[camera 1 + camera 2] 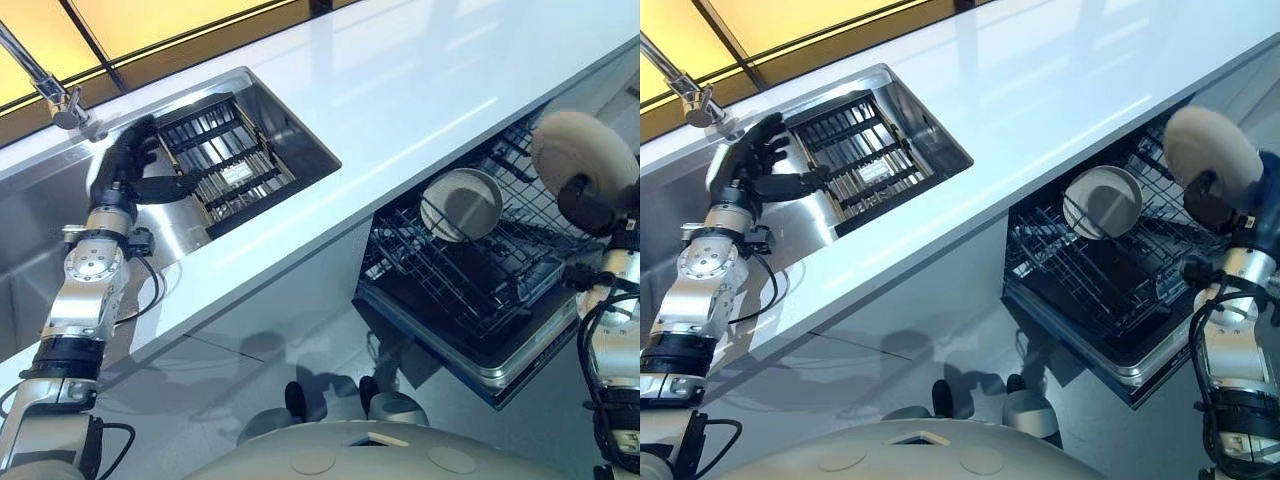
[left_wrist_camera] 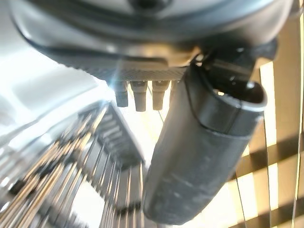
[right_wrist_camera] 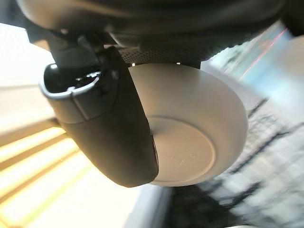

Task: Pick up plates and place into dishwasher.

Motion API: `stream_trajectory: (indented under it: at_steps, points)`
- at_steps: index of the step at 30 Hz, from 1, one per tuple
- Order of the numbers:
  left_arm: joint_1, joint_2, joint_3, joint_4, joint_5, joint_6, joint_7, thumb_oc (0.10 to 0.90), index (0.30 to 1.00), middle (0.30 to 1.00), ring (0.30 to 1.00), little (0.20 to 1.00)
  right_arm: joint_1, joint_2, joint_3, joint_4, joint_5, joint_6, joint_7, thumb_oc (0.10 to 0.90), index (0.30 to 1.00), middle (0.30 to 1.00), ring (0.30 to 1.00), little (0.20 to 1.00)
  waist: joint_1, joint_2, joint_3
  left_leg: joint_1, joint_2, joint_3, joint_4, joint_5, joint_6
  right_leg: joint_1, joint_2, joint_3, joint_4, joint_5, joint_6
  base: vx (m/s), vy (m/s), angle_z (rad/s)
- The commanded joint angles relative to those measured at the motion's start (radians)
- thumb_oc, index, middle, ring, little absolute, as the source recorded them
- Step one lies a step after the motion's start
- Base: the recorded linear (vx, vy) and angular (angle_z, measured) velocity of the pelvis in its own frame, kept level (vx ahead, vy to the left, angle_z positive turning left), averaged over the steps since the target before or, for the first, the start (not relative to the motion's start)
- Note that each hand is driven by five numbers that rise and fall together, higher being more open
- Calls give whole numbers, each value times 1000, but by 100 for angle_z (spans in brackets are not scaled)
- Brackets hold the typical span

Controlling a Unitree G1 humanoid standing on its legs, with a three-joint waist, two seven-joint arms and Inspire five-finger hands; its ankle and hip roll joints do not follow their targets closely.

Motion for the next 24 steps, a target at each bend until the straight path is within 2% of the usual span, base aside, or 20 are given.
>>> stream_trajectory:
  at_steps: [1, 6, 8, 13, 18, 24]
  points:
    - [-71, 60, 96, -37, 39, -130, 61, 800, 900, 900, 900, 900, -60, -54, -41, -67, -31, -68, 18, 100, 300, 300, 300, 200, -6, -3, -37, 37, -31, 26, 15, -99, 32, -46, 28, -27, 72, -36, 26, -15, 2, -3]
    - [-79, 65, 87, -50, 32, -135, 81, 800, 900, 900, 900, 900, -55, -20, 36, -28, -59, -22, 55, 100, 300, 300, 300, 200, -2, -1, -19, 33, -29, 21, 18, -97, 31, -53, 28, -30, 84, -41, 23, -13, -5, 0]
    - [-98, 76, 69, -45, 18, -136, 87, 800, 900, 900, 900, 900, -75, -32, 85, 2, -87, 30, 77, 100, 300, 300, 300, 200, 6, 1, -13, 30, -29, 15, 19, -95, 28, -53, 27, -37, 87, -42, 22, 0, 0, 0]
    - [-130, 75, 18, -52, 7, -138, 92, 800, 900, 900, 900, 900, -140, -29, 207, 51, -61, 117, 104, 100, 300, 300, 300, 200, 32, 5, 2, 21, -32, -9, 22, -87, 24, -50, 25, -54, 94, -47, 16, 0, -7, 2]
    - [-153, 73, -22, -68, -2, -134, 92, 800, 900, 900, 900, 900, -206, -8, 292, 110, 16, 149, 55, 100, 300, 300, 300, 200, 65, 7, 15, 14, -35, -32, 24, -84, 22, -44, 22, -75, 92, -47, 13, 7, -23, 11]
    - [-199, 68, -73, -59, -16, -125, 88, 800, 900, 900, 900, 900, -334, 31, 365, 258, 148, 262, -32, 100, 300, 300, 300, 200, 106, 9, 25, 6, -40, -59, 29, -82, 19, -37, 19, -101, 90, -49, 8, 8, -20, 18]
